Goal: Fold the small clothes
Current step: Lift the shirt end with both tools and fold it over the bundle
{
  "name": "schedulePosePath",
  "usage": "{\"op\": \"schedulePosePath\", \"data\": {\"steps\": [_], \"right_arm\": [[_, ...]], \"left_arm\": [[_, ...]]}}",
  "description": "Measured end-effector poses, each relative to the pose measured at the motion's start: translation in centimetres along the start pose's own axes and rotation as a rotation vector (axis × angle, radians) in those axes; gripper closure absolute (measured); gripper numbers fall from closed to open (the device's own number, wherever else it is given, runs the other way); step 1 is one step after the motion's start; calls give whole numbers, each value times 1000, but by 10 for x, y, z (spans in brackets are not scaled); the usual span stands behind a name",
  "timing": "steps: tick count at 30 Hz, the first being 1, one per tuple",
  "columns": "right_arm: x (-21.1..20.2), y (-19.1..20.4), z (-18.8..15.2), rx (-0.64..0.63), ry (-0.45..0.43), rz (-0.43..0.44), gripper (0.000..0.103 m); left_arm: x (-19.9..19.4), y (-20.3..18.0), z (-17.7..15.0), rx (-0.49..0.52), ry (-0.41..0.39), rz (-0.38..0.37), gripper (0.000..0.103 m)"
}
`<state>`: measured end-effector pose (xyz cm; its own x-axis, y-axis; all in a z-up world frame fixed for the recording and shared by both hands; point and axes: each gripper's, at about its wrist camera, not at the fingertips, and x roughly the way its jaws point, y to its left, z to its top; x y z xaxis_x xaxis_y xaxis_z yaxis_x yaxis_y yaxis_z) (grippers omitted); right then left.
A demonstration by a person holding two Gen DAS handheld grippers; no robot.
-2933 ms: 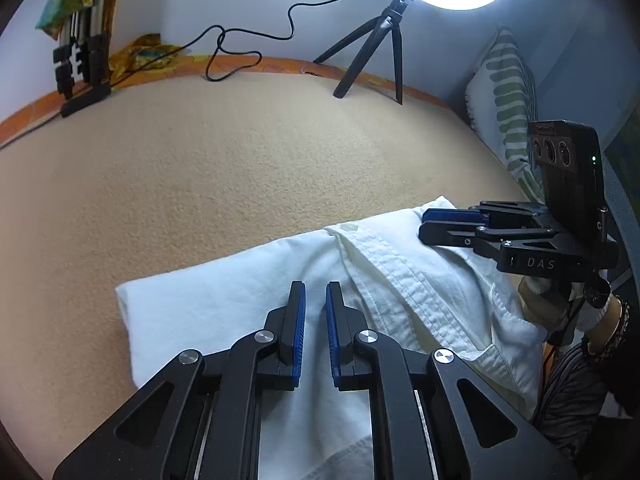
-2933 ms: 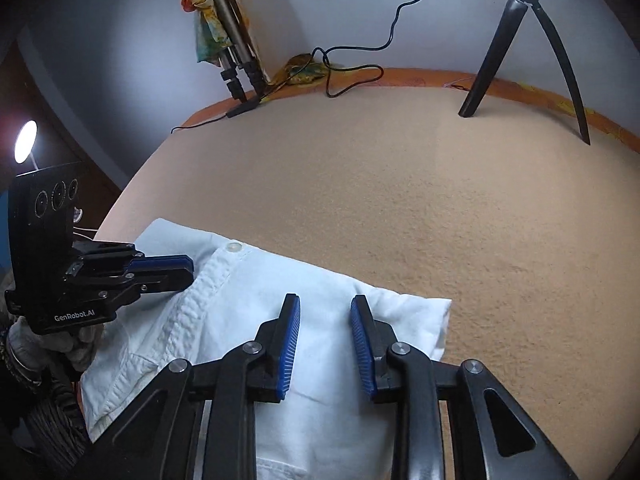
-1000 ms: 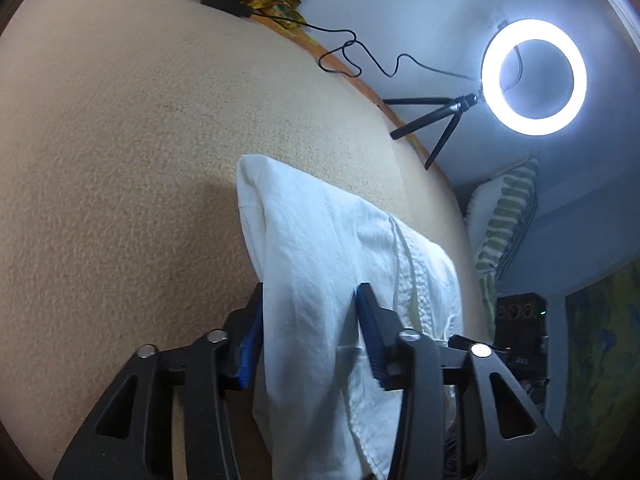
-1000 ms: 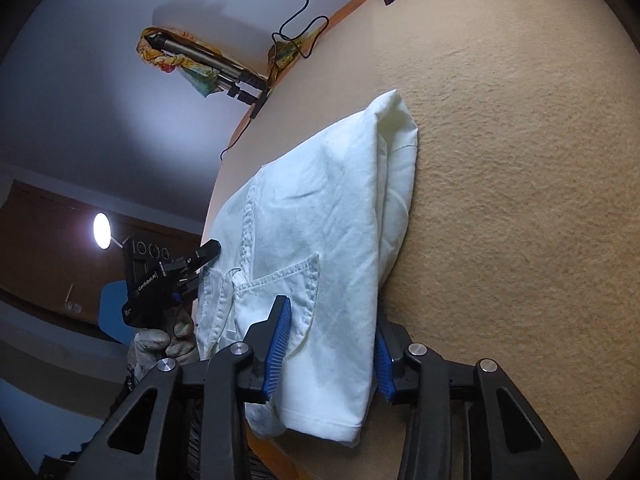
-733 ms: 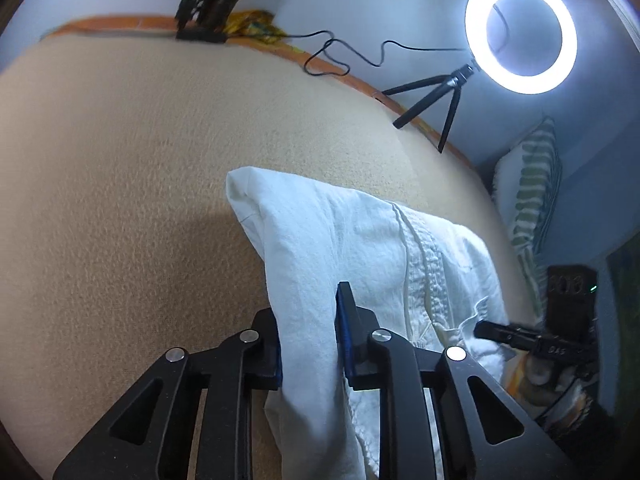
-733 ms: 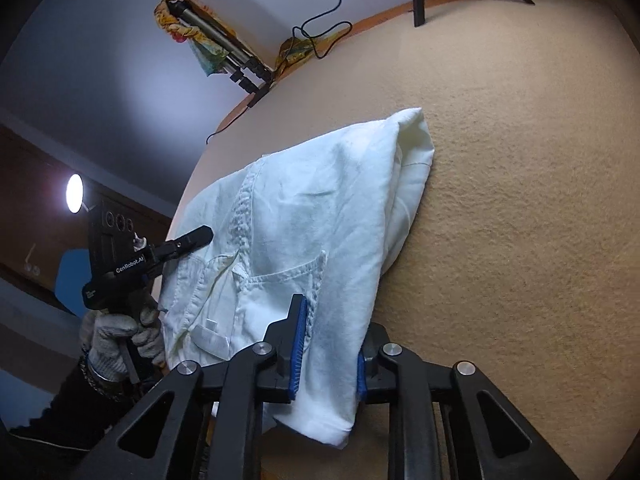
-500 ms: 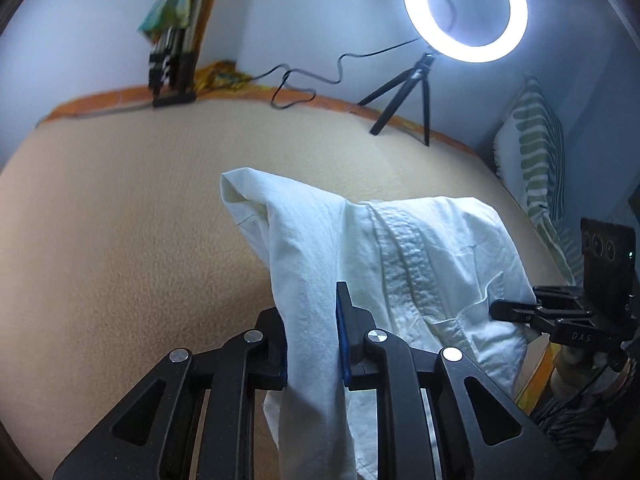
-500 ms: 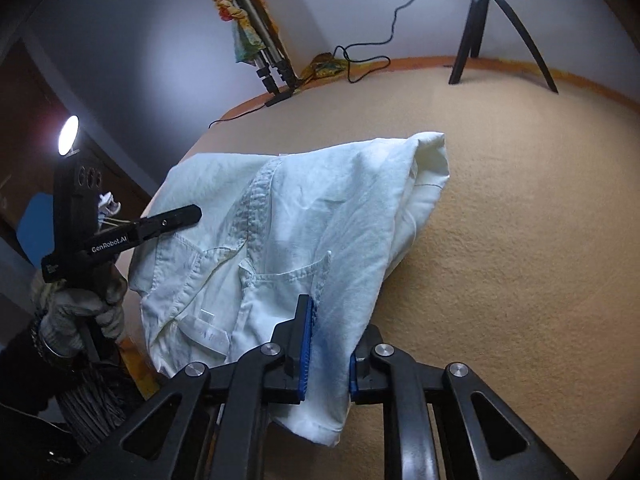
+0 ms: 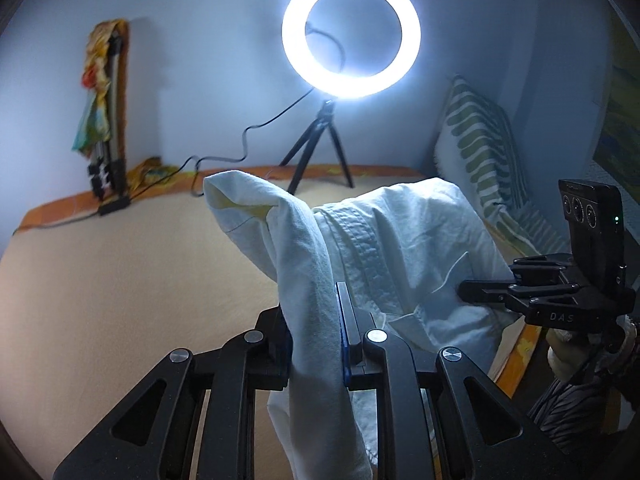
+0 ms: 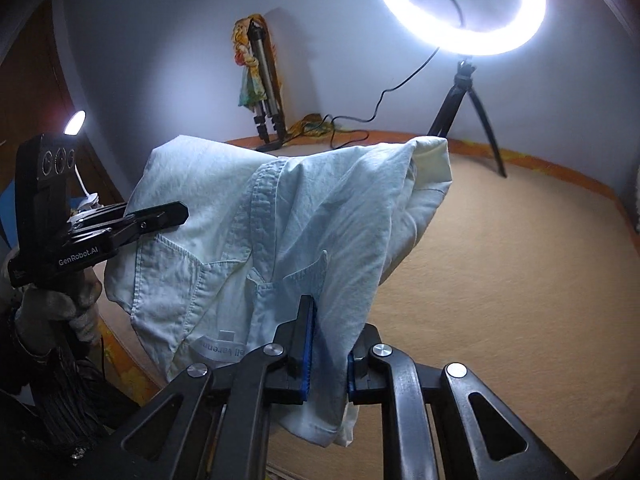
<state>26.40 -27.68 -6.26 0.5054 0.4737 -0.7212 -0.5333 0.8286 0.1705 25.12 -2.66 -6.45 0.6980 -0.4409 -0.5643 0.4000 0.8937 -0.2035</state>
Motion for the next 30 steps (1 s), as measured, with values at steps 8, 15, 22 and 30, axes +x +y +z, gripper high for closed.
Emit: {"op": "schedulePosePath", "data": {"steps": [8, 15, 22, 30], "right_arm": [[-29, -31, 6, -26, -32, -100, 93], [-37, -90, 11, 9, -26, -195, 93], [-36, -159, 26, 26, -1, -289, 93], [-23, -244, 46, 48, 34, -388, 93]], "left_arm": [[32, -41, 30, 74, -22, -76, 87], [92, -77, 55, 96, 26, -140, 88], [158, -115, 79, 110, 54, -191, 88], [240, -133, 97, 65, 104, -219, 88]]}}
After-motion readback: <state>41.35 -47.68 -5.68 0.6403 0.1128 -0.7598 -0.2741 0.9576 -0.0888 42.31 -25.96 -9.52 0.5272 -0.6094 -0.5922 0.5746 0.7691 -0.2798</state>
